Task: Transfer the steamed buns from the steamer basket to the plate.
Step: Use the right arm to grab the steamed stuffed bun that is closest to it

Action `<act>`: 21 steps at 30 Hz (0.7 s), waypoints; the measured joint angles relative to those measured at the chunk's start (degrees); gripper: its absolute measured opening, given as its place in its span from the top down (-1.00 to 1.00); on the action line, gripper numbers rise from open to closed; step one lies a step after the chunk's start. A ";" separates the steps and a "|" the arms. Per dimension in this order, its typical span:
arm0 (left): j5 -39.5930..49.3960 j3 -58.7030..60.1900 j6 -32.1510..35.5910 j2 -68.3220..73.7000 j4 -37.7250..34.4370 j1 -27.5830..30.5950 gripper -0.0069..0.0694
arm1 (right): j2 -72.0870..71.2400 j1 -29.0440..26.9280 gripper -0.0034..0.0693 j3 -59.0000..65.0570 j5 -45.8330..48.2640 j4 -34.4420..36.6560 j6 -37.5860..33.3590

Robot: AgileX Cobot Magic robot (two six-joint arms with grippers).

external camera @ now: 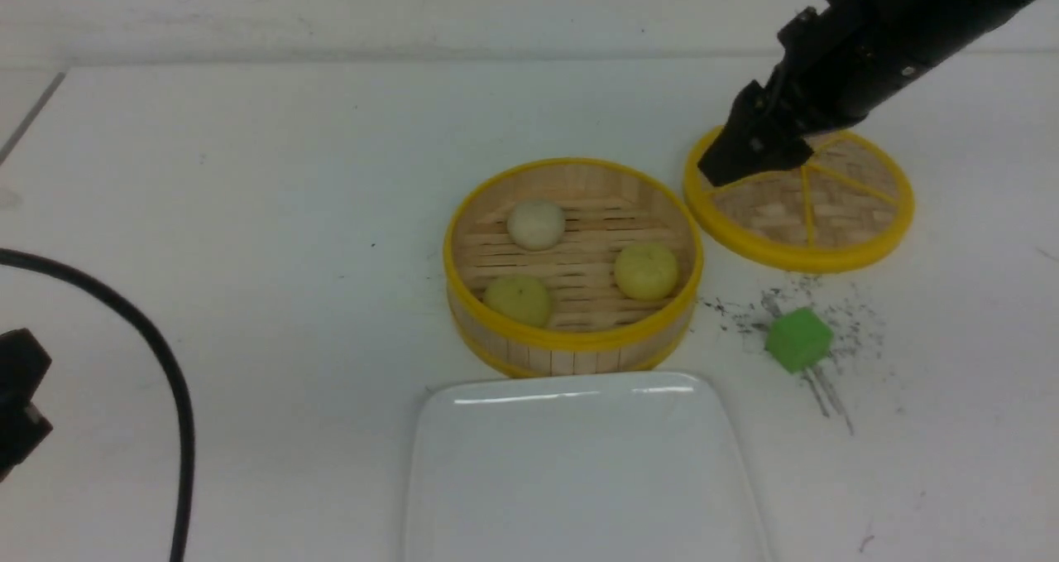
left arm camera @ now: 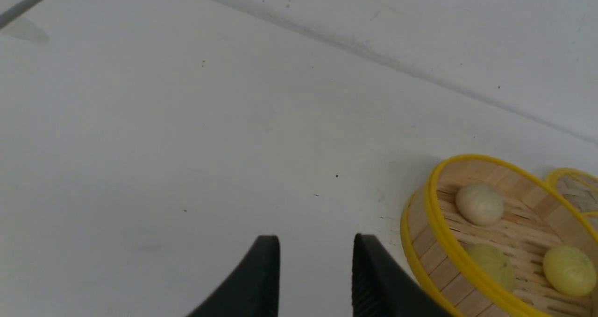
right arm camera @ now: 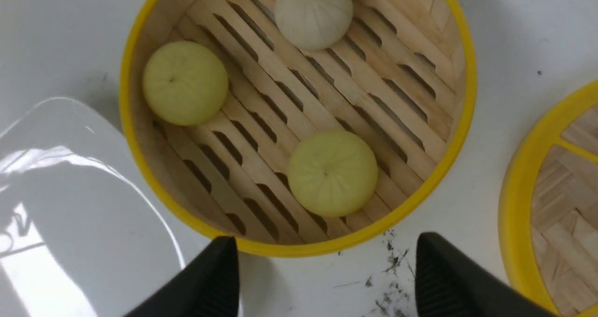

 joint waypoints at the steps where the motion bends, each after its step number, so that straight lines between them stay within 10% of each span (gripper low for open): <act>1: 0.00 0.00 0.00 0.00 0.06 0.00 0.17 | 1.53 0.00 -0.45 -0.59 0.00 -0.07 0.00; 21: 1.38 0.00 0.00 0.00 0.30 0.00 0.17 | 14.63 5.35 -0.45 -2.61 -6.93 -2.58 -3.90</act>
